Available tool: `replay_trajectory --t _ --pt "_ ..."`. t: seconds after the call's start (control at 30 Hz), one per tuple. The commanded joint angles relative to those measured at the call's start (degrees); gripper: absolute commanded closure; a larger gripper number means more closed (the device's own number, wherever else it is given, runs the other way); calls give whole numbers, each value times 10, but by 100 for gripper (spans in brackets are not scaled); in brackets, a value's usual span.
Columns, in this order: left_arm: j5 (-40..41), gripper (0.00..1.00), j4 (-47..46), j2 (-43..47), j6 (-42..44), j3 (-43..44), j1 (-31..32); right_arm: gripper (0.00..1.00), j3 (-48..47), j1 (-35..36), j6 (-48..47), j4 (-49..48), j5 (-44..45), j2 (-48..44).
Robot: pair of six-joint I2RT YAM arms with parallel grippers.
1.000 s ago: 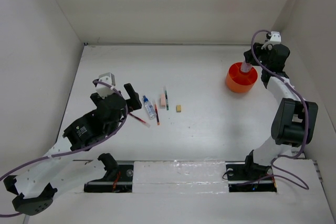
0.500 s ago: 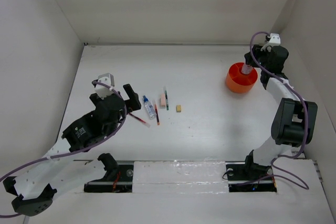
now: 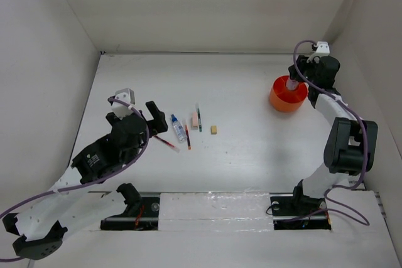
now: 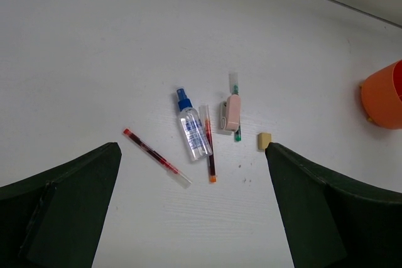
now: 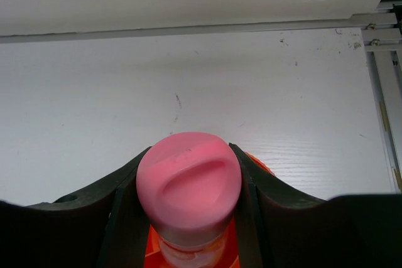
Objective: Sort the stationery into containers
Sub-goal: Place the stationery in the storage box, then pick up the stationery from the center of the board.
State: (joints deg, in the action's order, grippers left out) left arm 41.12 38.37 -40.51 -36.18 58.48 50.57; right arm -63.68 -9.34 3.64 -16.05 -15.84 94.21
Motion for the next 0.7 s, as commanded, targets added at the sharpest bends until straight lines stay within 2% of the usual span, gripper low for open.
replay_trajectory --t 0.0,0.1,0.13,0.17,0.2,0.37,0.5,0.67 --pt "4 0 -19 6 8 -5 0 49 3 11 -11 -47 6 -9" --pt "4 0 -19 11 8 -5 0 45 3 11 -11 -47 12 -9" --pt "4 0 -19 11 8 -5 0 29 3 11 -11 -47 12 -9" --pt "4 0 -19 11 8 -10 0 23 3 11 -6 -47 22 -9" --pt "4 0 -19 17 8 -10 0 0 8 11 -6 -47 22 -9" --pt "9 0 -19 17 8 -10 0 0 8 16 7 -47 17 -51" --pt "15 0 -19 10 2 -10 0 0 8 63 13 -25 50 -112" --pt "48 0 16 -21 -39 1 0 0 -24 149 6 76 113 -158"
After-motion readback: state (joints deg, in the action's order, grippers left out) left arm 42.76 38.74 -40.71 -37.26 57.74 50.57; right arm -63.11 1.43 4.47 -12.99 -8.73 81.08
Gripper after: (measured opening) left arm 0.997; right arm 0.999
